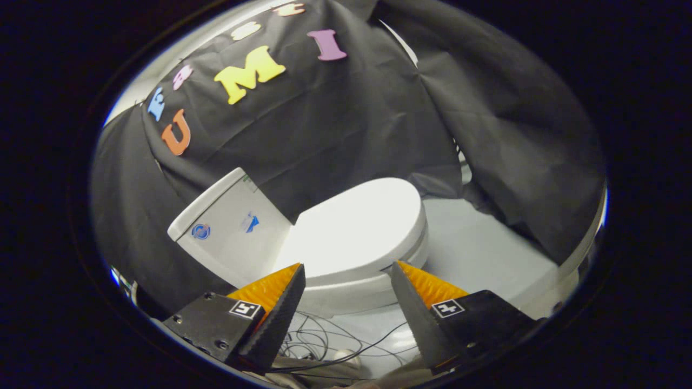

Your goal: Open the toilet lid.

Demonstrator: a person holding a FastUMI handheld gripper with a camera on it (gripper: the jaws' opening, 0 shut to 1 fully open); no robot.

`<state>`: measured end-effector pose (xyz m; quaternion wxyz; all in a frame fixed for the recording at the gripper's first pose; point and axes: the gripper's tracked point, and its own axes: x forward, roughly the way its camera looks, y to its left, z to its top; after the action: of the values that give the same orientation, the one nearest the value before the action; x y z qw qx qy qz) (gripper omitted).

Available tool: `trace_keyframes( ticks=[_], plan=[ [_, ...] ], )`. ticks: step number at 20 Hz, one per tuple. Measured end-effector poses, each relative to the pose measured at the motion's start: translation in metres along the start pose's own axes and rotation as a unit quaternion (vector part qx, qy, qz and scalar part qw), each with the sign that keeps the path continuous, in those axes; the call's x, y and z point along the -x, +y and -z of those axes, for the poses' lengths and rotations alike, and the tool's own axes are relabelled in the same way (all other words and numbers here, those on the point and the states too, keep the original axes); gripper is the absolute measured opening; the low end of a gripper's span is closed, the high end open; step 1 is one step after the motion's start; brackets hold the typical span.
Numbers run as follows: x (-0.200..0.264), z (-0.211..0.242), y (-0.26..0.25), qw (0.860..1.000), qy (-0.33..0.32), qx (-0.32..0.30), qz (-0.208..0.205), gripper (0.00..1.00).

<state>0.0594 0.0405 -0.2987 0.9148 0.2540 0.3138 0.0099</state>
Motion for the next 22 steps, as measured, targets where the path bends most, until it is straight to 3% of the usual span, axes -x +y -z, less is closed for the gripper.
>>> trace_keyframes(
  ticks=[13, 17, 22],
  plan=[
    [-0.091, 0.042, -0.080, 0.979, 0.081, -0.185, 0.019, 0.97],
    [-0.117, 0.050, -0.089, 0.970, 0.089, -0.226, 0.009, 0.89],
    [-0.142, 0.060, -0.094, 0.961, 0.101, -0.257, 0.001, 0.72]
  ],
)
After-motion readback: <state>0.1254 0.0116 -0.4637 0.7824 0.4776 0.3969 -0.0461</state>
